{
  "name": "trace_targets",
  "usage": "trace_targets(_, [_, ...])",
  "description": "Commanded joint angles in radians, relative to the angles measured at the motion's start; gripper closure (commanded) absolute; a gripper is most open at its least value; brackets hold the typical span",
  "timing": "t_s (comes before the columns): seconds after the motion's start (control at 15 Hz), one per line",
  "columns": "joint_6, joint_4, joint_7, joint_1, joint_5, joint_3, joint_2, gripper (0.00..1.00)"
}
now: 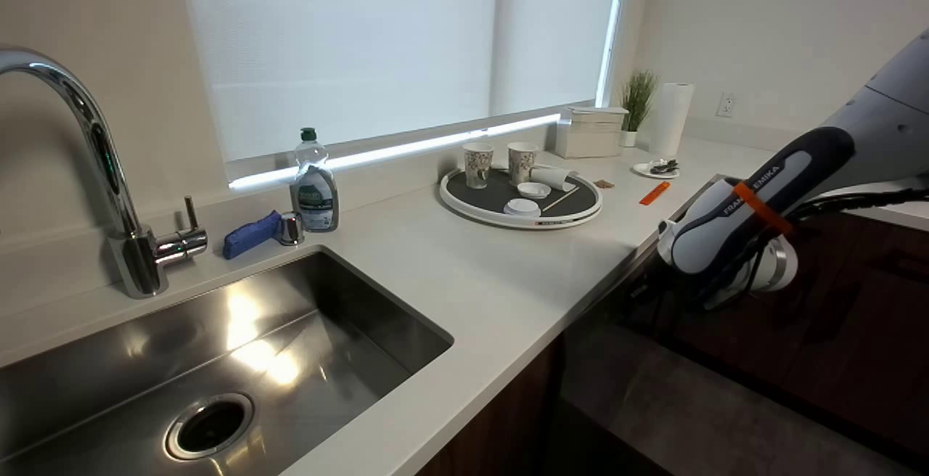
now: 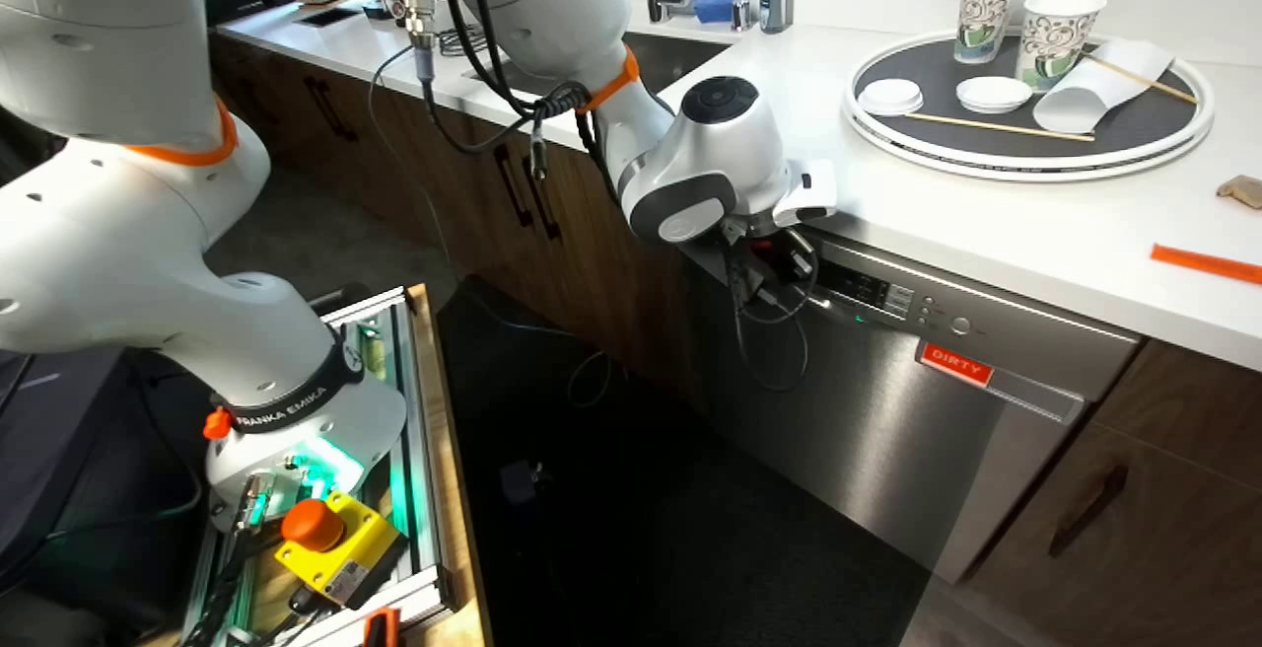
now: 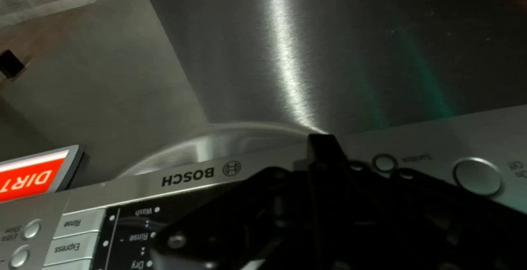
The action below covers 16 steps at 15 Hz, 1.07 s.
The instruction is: Press one of the buttons on the left side of the dish washing machine
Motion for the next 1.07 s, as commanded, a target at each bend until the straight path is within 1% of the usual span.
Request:
trace_targets(0.0, [0.116,0.02,0.066,-0.044,-0.007,0.041,0.034,1.0])
trace_targets(0.2, [0.147,0.015,0.109,-0.062,-0.027,0.051,0.045,1.0])
trace_targets(0.6, [0.167,0.012,0.157,-0.066,-0.045,0.049,0.048,1.0])
trace_targets(1.0, [0.132,0.015,0.163,-0.058,-0.059,0.038,0.043,1.0])
